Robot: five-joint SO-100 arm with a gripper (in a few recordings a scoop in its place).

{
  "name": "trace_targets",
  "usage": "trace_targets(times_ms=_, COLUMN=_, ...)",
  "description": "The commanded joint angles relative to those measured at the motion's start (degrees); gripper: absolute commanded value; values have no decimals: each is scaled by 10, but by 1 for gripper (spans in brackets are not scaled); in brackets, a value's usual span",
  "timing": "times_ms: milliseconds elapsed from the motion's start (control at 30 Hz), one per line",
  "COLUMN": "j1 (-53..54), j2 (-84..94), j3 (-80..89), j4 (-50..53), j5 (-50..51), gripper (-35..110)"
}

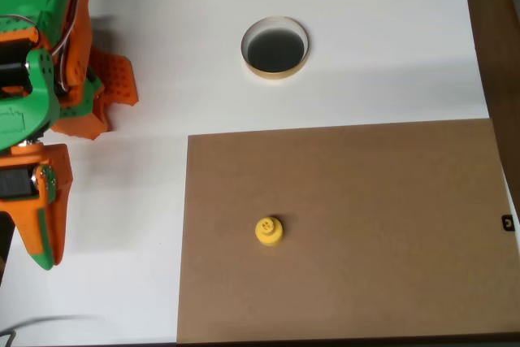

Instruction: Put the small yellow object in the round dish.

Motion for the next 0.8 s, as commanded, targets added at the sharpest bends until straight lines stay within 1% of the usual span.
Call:
trace_targets(times_ms=0, j1=11, j2=22, j3=1, j4=-2, j5=-7, gripper=0)
trace_targets(times_ms=467, j1=6, j2=22, j3=1, j4=0, j5=-10, gripper=0)
trace_targets(times_ms=567, j1=11, j2=22, j3=1, j4=-4, j5=5, gripper=1)
trace_targets(times_ms=633, j1=0, j2=22, j3=-10, j4=1, j5=-50, gripper=5)
trace_targets(times_ms=667, j1=-1, j2=22, j3=-19, j4=6, j5=-56, gripper=3)
trace_targets(times_ms=700, j1=1, j2=22, j3=-30, j4=13, j5=-46, gripper=1)
trace_targets(times_ms=767, j1=33, j2=22, j3=-51, j4=32, j5=35, gripper=1)
